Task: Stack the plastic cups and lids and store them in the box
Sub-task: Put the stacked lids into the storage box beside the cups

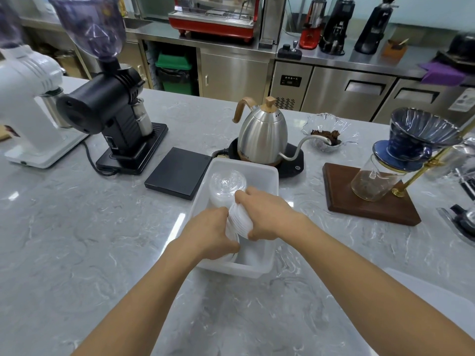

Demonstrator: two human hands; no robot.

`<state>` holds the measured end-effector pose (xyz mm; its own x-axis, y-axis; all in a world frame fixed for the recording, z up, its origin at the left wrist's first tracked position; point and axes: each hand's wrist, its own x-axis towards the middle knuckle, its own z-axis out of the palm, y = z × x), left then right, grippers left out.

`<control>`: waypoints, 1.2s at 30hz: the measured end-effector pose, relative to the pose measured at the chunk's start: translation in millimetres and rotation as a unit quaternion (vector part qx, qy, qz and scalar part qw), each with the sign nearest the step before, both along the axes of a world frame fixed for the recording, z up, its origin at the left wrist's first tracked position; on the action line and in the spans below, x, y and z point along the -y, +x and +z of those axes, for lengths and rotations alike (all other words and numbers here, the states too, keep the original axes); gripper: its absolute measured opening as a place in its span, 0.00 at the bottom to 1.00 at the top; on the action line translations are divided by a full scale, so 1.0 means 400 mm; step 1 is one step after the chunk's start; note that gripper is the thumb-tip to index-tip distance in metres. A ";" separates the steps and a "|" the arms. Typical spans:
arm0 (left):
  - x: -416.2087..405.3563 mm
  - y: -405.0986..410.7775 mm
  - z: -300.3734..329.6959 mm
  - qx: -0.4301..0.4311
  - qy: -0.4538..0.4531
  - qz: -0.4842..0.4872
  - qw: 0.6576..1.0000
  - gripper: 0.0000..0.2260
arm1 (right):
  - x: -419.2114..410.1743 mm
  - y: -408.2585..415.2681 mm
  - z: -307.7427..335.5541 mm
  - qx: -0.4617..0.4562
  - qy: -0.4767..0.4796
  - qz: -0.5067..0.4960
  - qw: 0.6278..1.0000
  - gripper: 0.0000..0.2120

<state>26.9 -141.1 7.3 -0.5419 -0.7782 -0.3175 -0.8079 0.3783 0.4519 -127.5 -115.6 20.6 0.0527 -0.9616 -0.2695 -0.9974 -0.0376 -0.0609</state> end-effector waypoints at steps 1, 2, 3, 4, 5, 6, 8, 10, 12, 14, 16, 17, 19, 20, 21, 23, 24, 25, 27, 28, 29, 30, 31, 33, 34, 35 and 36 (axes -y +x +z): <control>-0.001 -0.001 0.000 0.000 -0.002 -0.002 1.000 0.19 | -0.001 -0.001 0.000 0.003 -0.001 -0.004 1.000 0.34; -0.002 0.000 0.001 0.001 -0.005 -0.004 1.000 0.19 | -0.001 -0.002 -0.002 0.005 -0.003 -0.007 1.000 0.34; -0.005 0.000 0.002 0.003 -0.010 -0.007 1.000 0.18 | -0.003 -0.002 -0.005 0.003 -0.005 -0.007 1.000 0.33; -0.007 0.000 0.003 0.004 -0.014 -0.011 1.000 0.17 | -0.005 -0.001 -0.012 -0.003 -0.009 -0.001 1.000 0.33; -0.008 -0.001 0.003 0.002 -0.018 -0.012 1.000 0.16 | -0.007 0.002 -0.021 -0.014 -0.015 0.007 1.000 0.32; -0.009 -0.001 0.002 0.000 -0.018 -0.012 1.000 0.16 | -0.010 0.006 -0.028 -0.024 -0.020 0.013 0.999 0.31; -0.010 0.000 0.001 -0.007 -0.016 -0.011 1.000 0.15 | -0.012 0.011 -0.033 -0.031 -0.024 0.021 0.999 0.30; -0.008 -0.005 0.000 -0.003 -0.014 -0.016 1.000 0.11 | -0.013 0.008 -0.029 -0.020 -0.018 0.024 0.999 0.30; -0.007 -0.011 0.005 -0.001 -0.011 -0.021 1.000 0.10 | -0.014 -0.001 -0.024 -0.004 -0.008 0.032 0.999 0.33; -0.007 -0.013 0.009 0.001 -0.007 -0.021 1.000 0.12 | -0.020 -0.011 -0.016 0.015 -0.003 0.039 0.999 0.36; -0.004 -0.011 0.006 0.006 -0.006 -0.020 1.000 0.12 | -0.034 -0.023 -0.001 0.040 -0.004 0.032 0.999 0.38; -0.003 -0.008 0.002 0.008 -0.010 -0.020 1.000 0.16 | -0.044 -0.031 0.010 0.059 -0.013 0.023 0.998 0.40; -0.002 -0.004 -0.004 0.000 -0.030 -0.026 0.999 0.23 | -0.072 -0.055 0.034 0.113 -0.043 -0.010 0.993 0.39; -0.003 -0.004 -0.006 -0.009 -0.041 -0.031 0.999 0.26 | -0.090 -0.071 0.043 0.142 -0.064 -0.030 0.987 0.37; -0.005 -0.005 -0.006 -0.018 -0.049 -0.034 0.998 0.27 | -0.109 -0.087 0.049 0.160 -0.083 -0.047 0.983 0.34; -0.009 -0.008 -0.006 -0.026 -0.067 -0.046 0.996 0.26 | -0.151 -0.121 0.049 0.176 -0.111 -0.078 0.975 0.28; -0.010 -0.012 -0.005 -0.023 -0.077 -0.051 0.995 0.24 | -0.172 -0.138 0.045 0.186 -0.120 -0.094 0.971 0.26; -0.010 -0.013 -0.006 -0.020 -0.086 -0.053 0.995 0.23 | -0.192 -0.150 0.042 0.197 -0.129 -0.109 0.966 0.24; -0.007 -0.016 -0.007 -0.007 -0.092 -0.063 0.994 0.21 | -0.232 -0.166 0.037 0.213 -0.139 -0.142 0.956 0.21; -0.007 -0.018 -0.008 0.004 -0.093 -0.072 0.993 0.21 | -0.253 -0.173 0.034 0.223 -0.143 -0.158 0.951 0.20; -0.006 -0.020 -0.009 0.016 -0.096 -0.082 0.992 0.20 | -0.273 -0.177 0.030 0.233 -0.148 -0.173 0.945 0.19; -0.006 -0.021 -0.012 0.029 -0.101 -0.090 0.990 0.20 | -0.294 -0.178 0.027 0.242 -0.156 -0.186 0.940 0.19; -0.005 -0.022 -0.013 0.037 -0.107 -0.094 0.989 0.19 | -0.314 -0.181 0.023 0.250 -0.164 -0.198 0.934 0.18; -0.005 -0.025 -0.018 0.040 -0.113 -0.095 0.988 0.19 | -0.358 -0.187 0.011 0.264 -0.179 -0.229 0.920 0.17; -0.004 -0.025 -0.023 0.037 -0.116 -0.090 0.988 0.18 | -0.381 -0.192 0.007 0.273 -0.186 -0.246 0.911 0.16; -0.005 -0.028 -0.025 0.029 -0.124 -0.086 0.988 0.18 | -0.408 -0.200 0.004 0.283 -0.199 -0.264 0.900 0.16; -0.007 -0.027 -0.024 0.010 -0.130 -0.073 0.989 0.19 | -0.432 -0.206 0.003 0.294 -0.212 -0.279 0.889 0.15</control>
<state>16.0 -138.5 -2.5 -0.6508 -0.7481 -0.1295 -0.7434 0.5933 0.3088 -209.8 57.1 21.7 -0.4524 -0.8909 0.0396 -0.6682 0.3093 -0.6766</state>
